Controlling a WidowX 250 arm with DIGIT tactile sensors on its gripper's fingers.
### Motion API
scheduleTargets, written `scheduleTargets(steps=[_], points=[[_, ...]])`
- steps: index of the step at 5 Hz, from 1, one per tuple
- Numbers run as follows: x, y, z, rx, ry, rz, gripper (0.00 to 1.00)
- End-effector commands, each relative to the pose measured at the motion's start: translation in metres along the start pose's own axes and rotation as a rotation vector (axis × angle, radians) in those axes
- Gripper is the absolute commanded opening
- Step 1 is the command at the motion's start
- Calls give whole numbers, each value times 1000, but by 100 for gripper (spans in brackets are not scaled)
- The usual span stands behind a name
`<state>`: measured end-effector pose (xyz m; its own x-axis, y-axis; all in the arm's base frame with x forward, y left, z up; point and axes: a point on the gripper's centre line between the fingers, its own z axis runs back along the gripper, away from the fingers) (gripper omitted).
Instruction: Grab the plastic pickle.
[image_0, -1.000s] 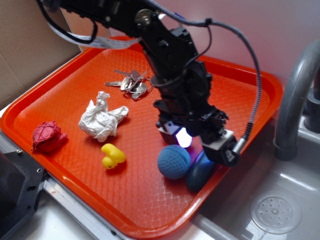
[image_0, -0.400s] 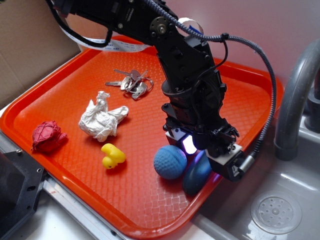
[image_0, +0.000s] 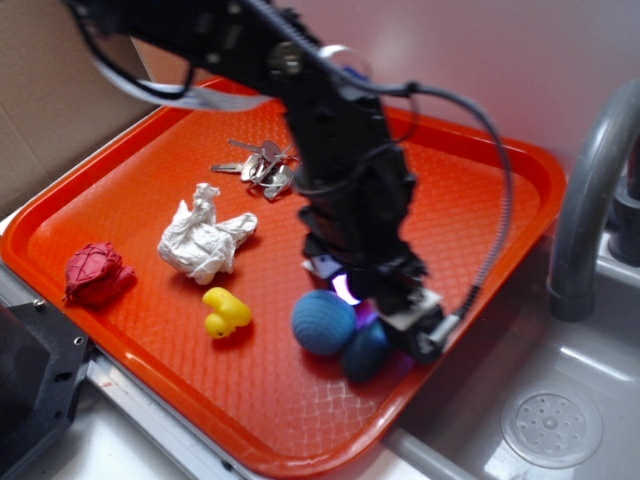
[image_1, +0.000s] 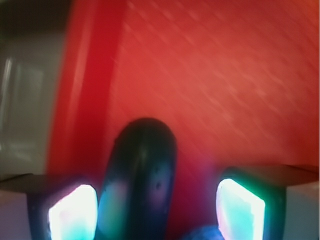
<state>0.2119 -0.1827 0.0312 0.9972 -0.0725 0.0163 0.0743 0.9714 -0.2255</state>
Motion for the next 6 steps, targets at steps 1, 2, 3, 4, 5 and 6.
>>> scheduleTargets(steps=[1, 2, 3, 4, 5, 6], points=[[4, -4, -21, 42, 64, 9, 100], [8, -14, -41, 132, 114, -10, 100], [6, -22, -42, 172, 121, -32, 0], [3, -23, -35, 170, 96, -43, 0], [0, -22, -23, 175, 61, -63, 0], [-7, -16, -7, 165, 16, -45, 0]])
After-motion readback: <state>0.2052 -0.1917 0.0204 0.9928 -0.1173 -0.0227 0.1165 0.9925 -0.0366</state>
